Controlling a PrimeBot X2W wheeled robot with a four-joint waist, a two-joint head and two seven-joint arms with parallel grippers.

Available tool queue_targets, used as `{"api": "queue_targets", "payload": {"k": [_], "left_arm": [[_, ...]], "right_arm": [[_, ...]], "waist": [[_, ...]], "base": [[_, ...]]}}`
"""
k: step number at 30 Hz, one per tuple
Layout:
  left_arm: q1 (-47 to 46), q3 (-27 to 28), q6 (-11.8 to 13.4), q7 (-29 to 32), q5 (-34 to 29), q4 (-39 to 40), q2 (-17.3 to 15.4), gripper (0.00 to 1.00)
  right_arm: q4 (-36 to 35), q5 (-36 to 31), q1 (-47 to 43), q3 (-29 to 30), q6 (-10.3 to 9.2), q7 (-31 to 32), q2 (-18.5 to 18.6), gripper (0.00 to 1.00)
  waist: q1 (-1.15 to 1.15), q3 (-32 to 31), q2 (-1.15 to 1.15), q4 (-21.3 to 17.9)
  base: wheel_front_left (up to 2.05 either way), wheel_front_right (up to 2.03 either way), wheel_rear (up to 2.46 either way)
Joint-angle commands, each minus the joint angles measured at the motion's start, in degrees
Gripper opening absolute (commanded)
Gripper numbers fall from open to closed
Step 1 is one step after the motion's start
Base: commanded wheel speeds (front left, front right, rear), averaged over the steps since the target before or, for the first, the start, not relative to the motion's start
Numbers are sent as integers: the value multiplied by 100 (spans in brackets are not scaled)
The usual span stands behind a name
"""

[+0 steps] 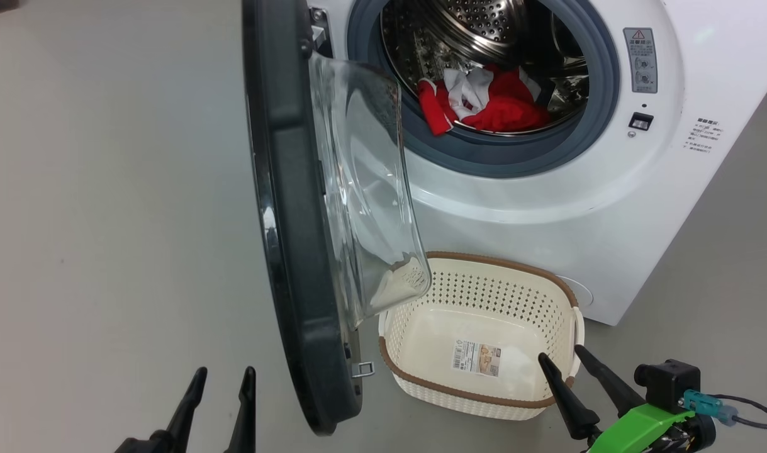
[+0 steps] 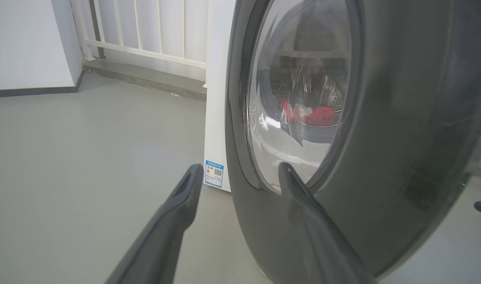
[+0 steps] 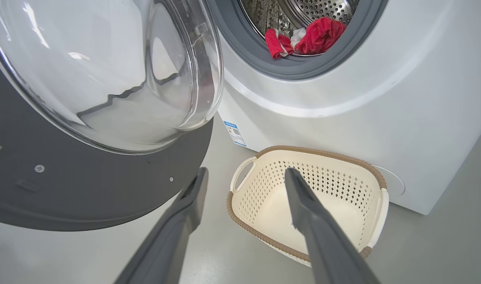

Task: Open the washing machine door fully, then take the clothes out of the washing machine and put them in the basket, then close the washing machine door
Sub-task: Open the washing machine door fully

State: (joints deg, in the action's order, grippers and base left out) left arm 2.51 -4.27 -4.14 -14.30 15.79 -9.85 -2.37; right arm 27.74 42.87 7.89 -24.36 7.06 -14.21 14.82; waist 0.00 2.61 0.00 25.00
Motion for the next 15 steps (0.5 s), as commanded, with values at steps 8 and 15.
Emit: {"api": "queue_targets", "payload": {"k": [8, 15], "left_arm": [[-72, 202, -58, -70, -8, 112, -51, 100], [-70, 201, -65, -70, -16, 123, -51, 100]], "right_arm": [[-791, -1441, -462, 1028, 43, -78, -406, 100], [-1332, -2088, -736, 1597, 43, -78, -706, 100]], "waist": [[0, -13, 0, -12], [0, -18, 0, -13]], "base": [[0, 0, 0], [0, 0, 0]]}}
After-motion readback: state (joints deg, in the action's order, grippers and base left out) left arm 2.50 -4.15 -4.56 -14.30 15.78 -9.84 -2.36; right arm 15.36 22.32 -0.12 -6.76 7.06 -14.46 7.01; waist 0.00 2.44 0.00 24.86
